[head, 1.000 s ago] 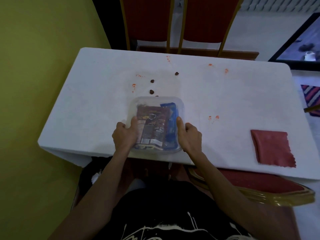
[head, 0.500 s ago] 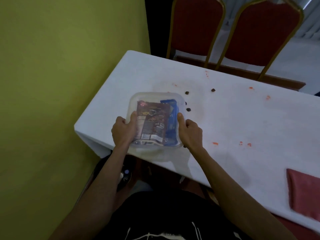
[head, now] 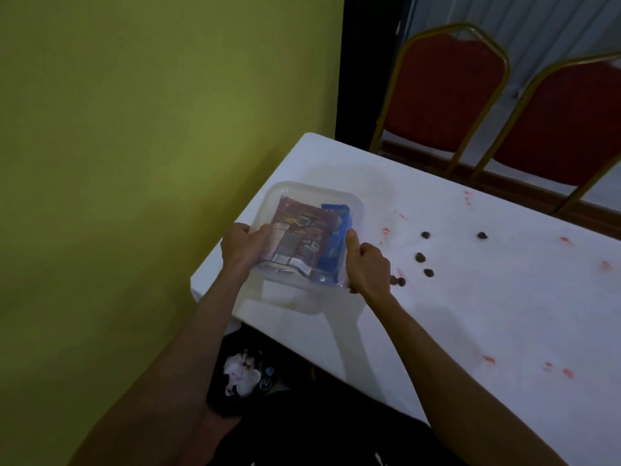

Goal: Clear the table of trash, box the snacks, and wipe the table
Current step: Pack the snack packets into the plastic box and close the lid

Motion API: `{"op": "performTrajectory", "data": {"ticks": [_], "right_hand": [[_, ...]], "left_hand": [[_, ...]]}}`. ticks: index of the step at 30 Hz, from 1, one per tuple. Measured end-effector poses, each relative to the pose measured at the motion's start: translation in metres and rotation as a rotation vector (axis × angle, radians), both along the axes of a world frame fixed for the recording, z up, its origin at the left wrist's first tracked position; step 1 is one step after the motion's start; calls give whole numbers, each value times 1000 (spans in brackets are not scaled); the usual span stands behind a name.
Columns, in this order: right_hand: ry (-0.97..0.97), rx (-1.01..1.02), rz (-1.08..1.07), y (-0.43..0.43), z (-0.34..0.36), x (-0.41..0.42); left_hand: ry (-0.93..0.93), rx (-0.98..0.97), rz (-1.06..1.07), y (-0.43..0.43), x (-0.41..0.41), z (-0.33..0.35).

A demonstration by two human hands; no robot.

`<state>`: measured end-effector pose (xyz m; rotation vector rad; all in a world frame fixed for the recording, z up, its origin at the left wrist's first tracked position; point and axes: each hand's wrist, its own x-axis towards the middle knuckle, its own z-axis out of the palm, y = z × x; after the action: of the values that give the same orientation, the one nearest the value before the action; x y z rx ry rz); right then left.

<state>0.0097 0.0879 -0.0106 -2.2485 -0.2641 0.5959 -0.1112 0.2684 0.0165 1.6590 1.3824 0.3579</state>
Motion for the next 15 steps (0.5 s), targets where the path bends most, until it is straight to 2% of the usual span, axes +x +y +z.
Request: {"op": "performTrajectory", "data": {"ticks": [7, 15], "right_hand": [[-30, -63, -8, 55, -1, 41], [131, -90, -47, 110, -8, 97]], "left_hand": [[-93, -241, -101, 52, 50, 6], [-87, -303, -133, 112, 112, 4]]}}
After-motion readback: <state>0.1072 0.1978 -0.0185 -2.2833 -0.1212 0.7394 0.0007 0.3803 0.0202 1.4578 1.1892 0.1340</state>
